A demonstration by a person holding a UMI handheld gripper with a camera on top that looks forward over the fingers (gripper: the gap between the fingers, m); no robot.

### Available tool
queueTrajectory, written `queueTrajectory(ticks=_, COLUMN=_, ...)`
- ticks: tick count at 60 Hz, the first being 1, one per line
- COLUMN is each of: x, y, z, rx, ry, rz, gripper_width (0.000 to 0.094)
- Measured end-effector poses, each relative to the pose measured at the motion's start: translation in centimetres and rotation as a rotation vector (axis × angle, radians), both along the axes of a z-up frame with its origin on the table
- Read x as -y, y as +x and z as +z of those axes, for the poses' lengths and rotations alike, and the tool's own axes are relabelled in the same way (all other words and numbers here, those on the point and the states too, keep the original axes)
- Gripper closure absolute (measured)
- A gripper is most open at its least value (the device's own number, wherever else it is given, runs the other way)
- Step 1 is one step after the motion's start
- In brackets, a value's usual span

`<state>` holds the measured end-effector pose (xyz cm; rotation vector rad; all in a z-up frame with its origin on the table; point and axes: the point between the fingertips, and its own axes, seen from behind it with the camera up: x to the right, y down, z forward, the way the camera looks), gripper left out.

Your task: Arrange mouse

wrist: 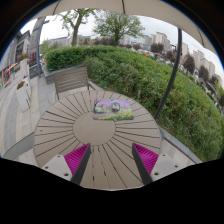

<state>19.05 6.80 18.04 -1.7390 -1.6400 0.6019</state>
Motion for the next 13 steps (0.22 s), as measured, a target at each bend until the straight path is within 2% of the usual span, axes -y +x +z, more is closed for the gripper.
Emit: queueTrajectory(ticks=13, x=1.7, y=-0.2, z=-0.6, rx=0.009, ry=-0.033, rz=0.006, gripper_width=0.009)
